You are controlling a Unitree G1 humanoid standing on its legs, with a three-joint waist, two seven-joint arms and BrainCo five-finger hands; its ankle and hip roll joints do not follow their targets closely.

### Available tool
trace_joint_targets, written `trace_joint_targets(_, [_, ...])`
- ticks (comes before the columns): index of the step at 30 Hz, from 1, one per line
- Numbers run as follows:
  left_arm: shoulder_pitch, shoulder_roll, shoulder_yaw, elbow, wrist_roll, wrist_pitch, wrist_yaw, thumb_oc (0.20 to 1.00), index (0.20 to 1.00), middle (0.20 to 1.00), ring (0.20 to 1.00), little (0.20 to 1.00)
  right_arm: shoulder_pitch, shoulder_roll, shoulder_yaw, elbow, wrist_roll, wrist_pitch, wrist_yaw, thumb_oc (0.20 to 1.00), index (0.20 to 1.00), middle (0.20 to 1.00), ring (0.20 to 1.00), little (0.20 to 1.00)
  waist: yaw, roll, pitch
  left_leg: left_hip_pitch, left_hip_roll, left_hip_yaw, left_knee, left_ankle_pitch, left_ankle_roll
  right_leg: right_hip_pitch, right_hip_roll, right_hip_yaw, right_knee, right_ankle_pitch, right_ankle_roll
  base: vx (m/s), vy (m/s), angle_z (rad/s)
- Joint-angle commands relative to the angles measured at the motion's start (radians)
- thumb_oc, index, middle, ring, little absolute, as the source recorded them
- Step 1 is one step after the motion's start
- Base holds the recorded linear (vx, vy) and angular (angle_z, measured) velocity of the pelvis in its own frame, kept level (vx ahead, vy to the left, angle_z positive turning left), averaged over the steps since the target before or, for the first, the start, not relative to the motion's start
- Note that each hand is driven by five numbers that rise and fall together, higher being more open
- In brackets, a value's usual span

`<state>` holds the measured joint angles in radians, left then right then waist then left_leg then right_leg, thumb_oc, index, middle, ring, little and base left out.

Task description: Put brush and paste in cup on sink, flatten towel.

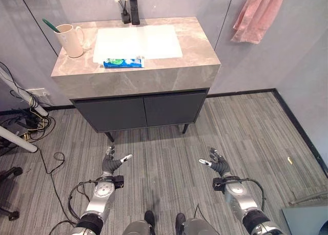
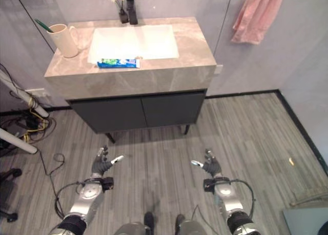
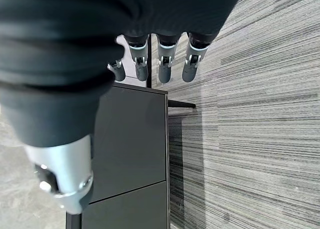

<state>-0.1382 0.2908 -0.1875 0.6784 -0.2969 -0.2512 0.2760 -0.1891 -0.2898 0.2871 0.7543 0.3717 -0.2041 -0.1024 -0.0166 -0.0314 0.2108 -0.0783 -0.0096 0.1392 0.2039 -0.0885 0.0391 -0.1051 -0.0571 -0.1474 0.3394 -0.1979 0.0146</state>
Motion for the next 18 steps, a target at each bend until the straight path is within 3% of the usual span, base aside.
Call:
trace_joint_targets(1, [-0.021, 0.005, -0.031, -0.050, 0.043, -0.054, 0.023, 1.000, 1.000, 1.000, 1.000, 1.000, 0.001, -0.009, -0.026, -0.053, -0.005, -0.071, -0.020, 1.000, 1.000, 1.000, 1.000, 1.000, -0.009, -0.008, -0.009, -0.042, 0.074, -0.027, 0.204, -0.128, -0.051, -0.029, -0.077, -0.009, 0.116, 0.007, 0.103, 0.05, 0.026, 0.00])
trace_joint_targets(18, [0.045, 0.024, -0.023, -0.054, 0.081, -0.049, -0.003, 1.000, 1.000, 1.000, 1.000, 1.000, 0.045, 0.017, -0.053, 0.000, 0.037, -0.070, -0.009, 1.000, 1.000, 1.000, 1.000, 1.000, -0.005, 0.003, -0.024, 0.025, 0.019, 0.013, 0.083, -0.095, -0.025, 0.027, -0.115, 0.007, -0.008, 0.091, 0.140, 0.02, 0.086, -0.01])
